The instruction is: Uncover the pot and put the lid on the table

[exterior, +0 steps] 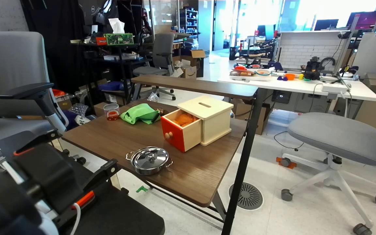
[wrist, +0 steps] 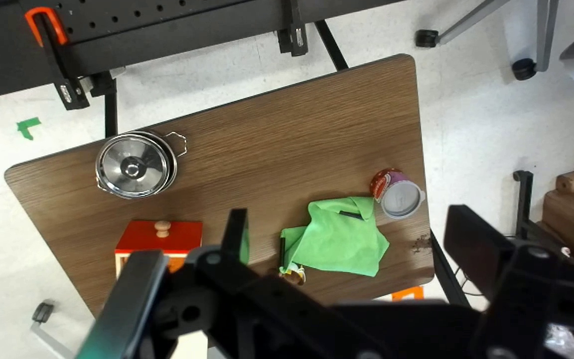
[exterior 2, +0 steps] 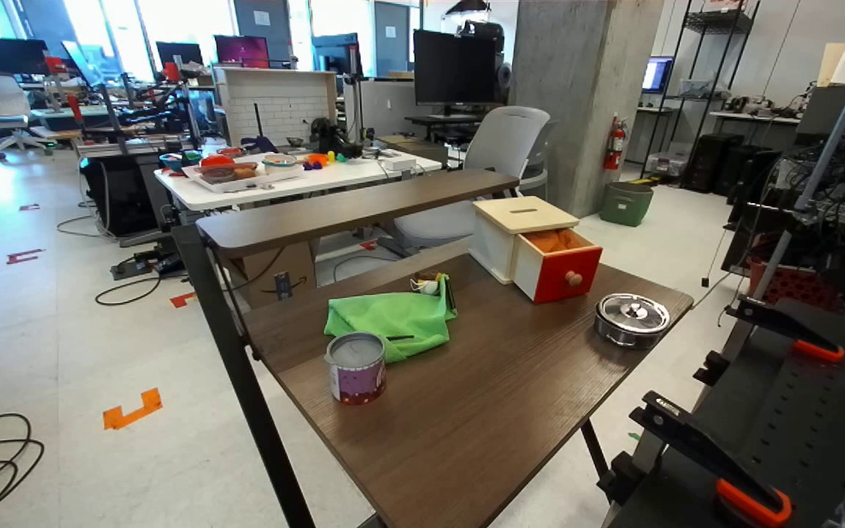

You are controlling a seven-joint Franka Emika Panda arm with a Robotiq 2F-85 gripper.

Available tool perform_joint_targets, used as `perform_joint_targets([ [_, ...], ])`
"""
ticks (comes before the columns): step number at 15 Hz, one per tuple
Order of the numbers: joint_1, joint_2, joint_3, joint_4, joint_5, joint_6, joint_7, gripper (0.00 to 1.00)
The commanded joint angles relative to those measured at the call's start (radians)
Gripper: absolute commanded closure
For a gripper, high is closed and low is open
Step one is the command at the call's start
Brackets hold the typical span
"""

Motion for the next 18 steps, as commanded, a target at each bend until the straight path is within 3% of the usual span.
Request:
perform_joint_targets([
  [1, -0.034, 0.083, -0.050, 0.016, -0.006, 0.055, -0.064, 0.00],
  [7, -0.097, 0.238, -0.118, 0.012, -0.022, 0.141, -0.129, 0.00],
  [18, -0.177, 0.599, -0.219, 0.045, -0.071, 0.431, -0.245, 0.00],
])
